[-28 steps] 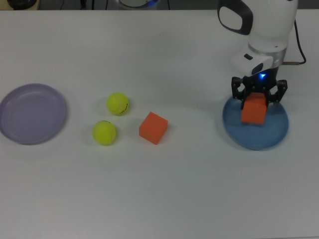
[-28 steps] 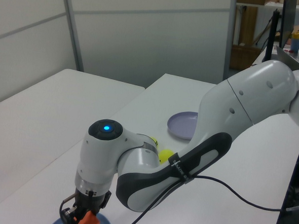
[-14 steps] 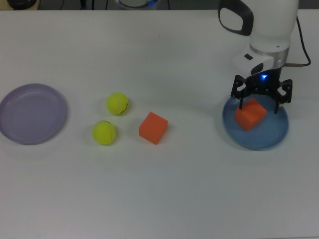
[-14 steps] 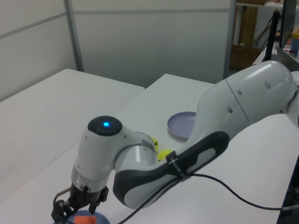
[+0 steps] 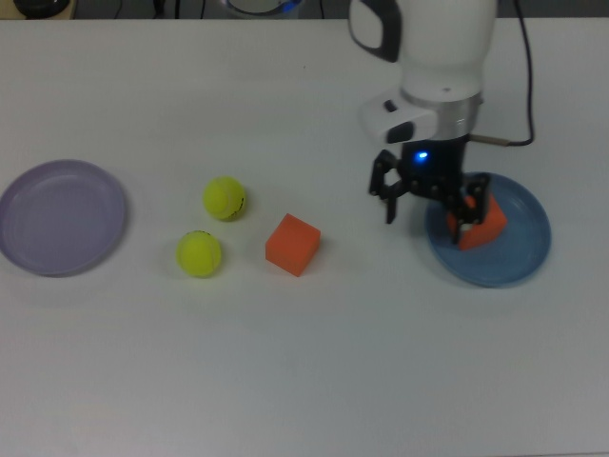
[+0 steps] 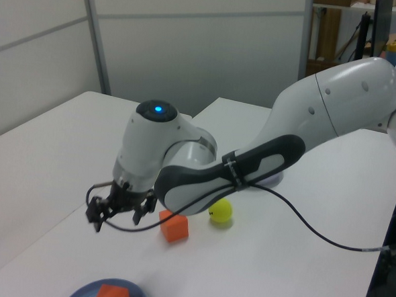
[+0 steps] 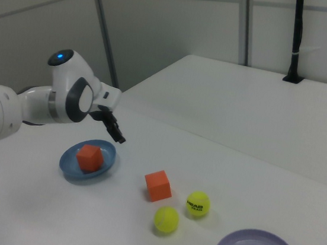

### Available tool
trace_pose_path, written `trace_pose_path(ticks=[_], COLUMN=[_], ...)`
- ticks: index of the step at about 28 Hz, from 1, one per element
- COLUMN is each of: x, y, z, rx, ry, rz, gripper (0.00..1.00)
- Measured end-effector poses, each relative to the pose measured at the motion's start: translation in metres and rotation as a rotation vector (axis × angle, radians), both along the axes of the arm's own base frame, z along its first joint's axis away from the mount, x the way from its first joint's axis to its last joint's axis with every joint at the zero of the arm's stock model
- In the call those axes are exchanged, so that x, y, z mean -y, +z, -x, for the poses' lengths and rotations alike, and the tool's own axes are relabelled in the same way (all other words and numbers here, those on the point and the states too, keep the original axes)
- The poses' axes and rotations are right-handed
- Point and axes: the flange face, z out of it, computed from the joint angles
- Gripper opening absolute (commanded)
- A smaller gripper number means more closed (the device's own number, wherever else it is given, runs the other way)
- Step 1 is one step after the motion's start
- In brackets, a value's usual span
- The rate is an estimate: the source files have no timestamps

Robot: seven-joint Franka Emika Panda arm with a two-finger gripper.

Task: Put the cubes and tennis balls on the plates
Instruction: 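Move the gripper back over the second orange cube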

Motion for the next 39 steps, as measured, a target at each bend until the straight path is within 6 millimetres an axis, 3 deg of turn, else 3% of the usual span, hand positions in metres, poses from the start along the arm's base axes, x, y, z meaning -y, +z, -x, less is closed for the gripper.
trace_pose_path(ticks=[9, 21, 28, 39], x=[0.053, 0.108, 0.130, 0.143], y=[-0.010, -0.035, -0.039, -0.065], z=[-0.028, -0.040, -0.047, -0.042], rx=[0.002, -0.122, -0.145, -0.197], ry=[-0.037, 0.016, -0.001, -0.017], rz=[0.053, 0.133, 0.150, 0.164], gripper=[1.00, 1.00, 1.00, 1.00])
